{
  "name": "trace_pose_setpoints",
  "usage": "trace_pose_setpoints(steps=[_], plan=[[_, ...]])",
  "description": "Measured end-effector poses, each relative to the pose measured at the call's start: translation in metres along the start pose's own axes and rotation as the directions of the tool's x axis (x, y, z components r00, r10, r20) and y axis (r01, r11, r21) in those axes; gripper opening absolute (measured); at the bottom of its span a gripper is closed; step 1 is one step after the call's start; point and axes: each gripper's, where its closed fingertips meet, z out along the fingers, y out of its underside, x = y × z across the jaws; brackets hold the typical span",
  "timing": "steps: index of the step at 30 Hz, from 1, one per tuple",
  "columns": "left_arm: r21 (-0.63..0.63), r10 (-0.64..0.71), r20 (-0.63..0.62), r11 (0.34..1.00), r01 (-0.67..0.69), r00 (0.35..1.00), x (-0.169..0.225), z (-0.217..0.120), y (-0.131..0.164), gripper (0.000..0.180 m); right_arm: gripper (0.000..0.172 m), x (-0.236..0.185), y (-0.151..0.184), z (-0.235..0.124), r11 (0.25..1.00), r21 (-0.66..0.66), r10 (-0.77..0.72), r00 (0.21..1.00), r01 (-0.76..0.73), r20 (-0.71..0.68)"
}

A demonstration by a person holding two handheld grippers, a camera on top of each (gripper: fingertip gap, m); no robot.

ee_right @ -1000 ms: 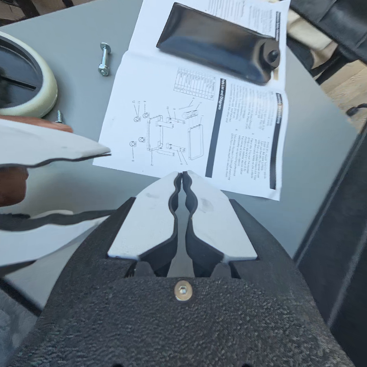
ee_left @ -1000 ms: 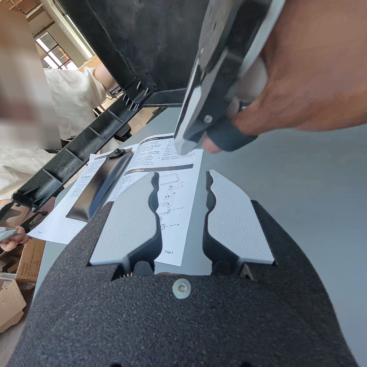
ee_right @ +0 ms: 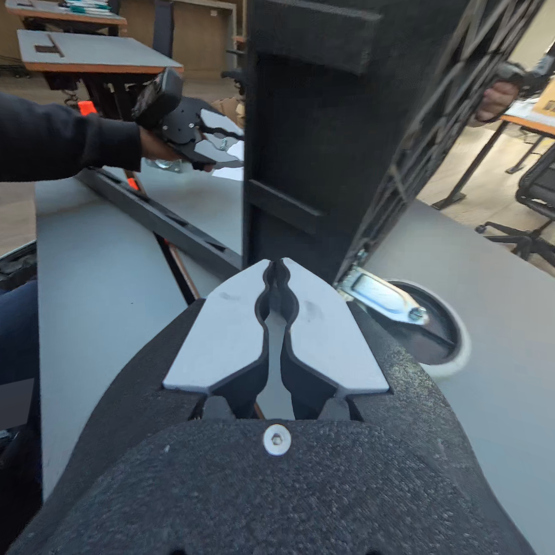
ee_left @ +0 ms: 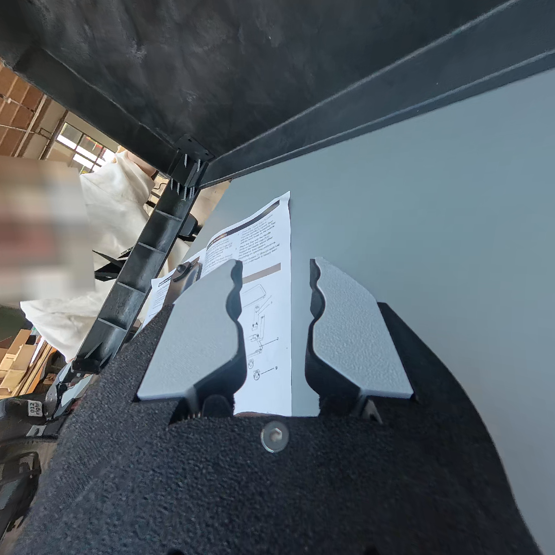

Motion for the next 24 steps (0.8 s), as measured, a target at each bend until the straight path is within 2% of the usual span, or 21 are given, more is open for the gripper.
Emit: trace_pose_setpoints(steps=[2, 5, 8, 11, 14, 17, 20, 22, 24], plan=[[-0.021, -0.014, -0.023, 1.0, 0.014, 1.0, -0.009, 0.012, -0.011, 0.04, 0.0, 0.044, -0.01, -0.013, 0.999, 0.031, 0.046, 0.995, -0.043, -0.084], [-0.07, -0.078, -0.017, 0.995, 0.077, 0.997, -0.04, 0.049, -0.028, 0.036, 0.0, 0.102, -0.015, -0.005, 0.993, 0.024, 0.118, 0.975, -0.116, -0.189], [-0.058, -0.254, 0.006, 0.965, 0.254, 0.967, -0.08, 0.104, -0.04, 0.027, 0.0, 0.144, -0.014, 0.021, 0.981, 0.02, 0.194, 0.95, -0.195, -0.245], [-0.057, -0.429, 0.025, 0.901, 0.43, 0.903, -0.111, 0.171, -0.037, 0.018, 0.0, 0.17, -0.009, 0.053, 0.958, 0.012, 0.281, 0.932, -0.286, -0.23], [-0.065, -0.553, 0.039, 0.83, 0.555, 0.832, -0.129, 0.231, -0.029, 0.01, 0.0, 0.19, 0.007, 0.09, 0.935, -0.071, 0.328, 0.922, -0.348, -0.207], [-0.075, -0.624, 0.044, 0.777, 0.626, 0.78, -0.135, 0.275, -0.021, 0.006, 0.0, 0.2, 0.017, 0.122, 0.91, -0.132, 0.368, 0.913, -0.393, -0.175], [-0.068, -0.687, 0.045, 0.723, 0.688, 0.726, -0.139, 0.3, -0.016, 0.003, 0.0, 0.189, 0.018, 0.147, 0.906, -0.182, 0.364, 0.923, -0.381, -0.123], [-0.043, -0.703, 0.036, 0.709, 0.704, 0.71, -0.141, 0.312, -0.015, 0.004, 0.0, 0.179, 0.019, 0.158, 0.906, -0.206, 0.358, 0.929, -0.369, -0.091], [-0.041, -0.71, 0.03, 0.703, 0.71, 0.704, -0.144, 0.325, -0.012, 0.003, 0.0, 0.178, 0.024, 0.162, 0.91, -0.251, 0.309, 0.944, -0.329, -0.116]])
